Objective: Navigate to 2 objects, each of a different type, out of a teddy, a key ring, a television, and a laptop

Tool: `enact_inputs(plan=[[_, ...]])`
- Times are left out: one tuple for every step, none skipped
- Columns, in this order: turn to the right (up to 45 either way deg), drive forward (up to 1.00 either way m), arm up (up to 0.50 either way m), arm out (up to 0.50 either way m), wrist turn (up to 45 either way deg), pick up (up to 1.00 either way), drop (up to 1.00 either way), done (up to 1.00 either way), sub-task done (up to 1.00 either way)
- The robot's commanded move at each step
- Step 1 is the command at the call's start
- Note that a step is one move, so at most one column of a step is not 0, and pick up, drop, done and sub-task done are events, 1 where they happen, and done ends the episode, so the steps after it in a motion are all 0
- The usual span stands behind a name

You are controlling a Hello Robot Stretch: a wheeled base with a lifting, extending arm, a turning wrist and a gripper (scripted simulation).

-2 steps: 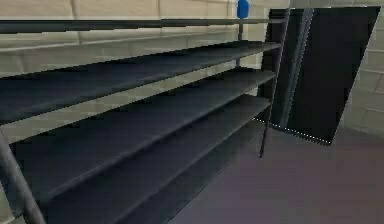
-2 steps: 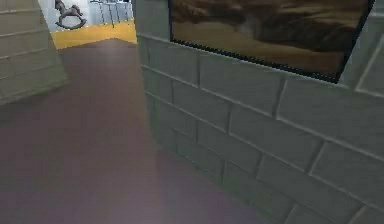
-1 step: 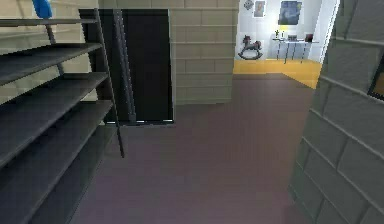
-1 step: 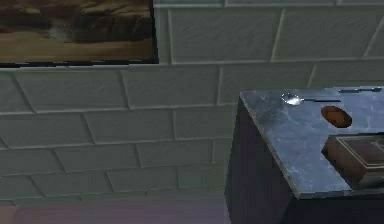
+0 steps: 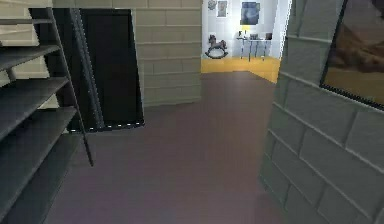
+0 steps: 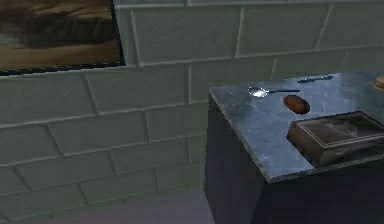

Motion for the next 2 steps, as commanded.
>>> enact_inputs(plan=[[0.0, 1.00, 0.00, 0.00, 0.0, 0.00, 0.00, 0.00, 0.00], [3.0, 0.00, 0.00, 0.00, 0.0, 0.00, 0.00, 0.00, 0.00]])
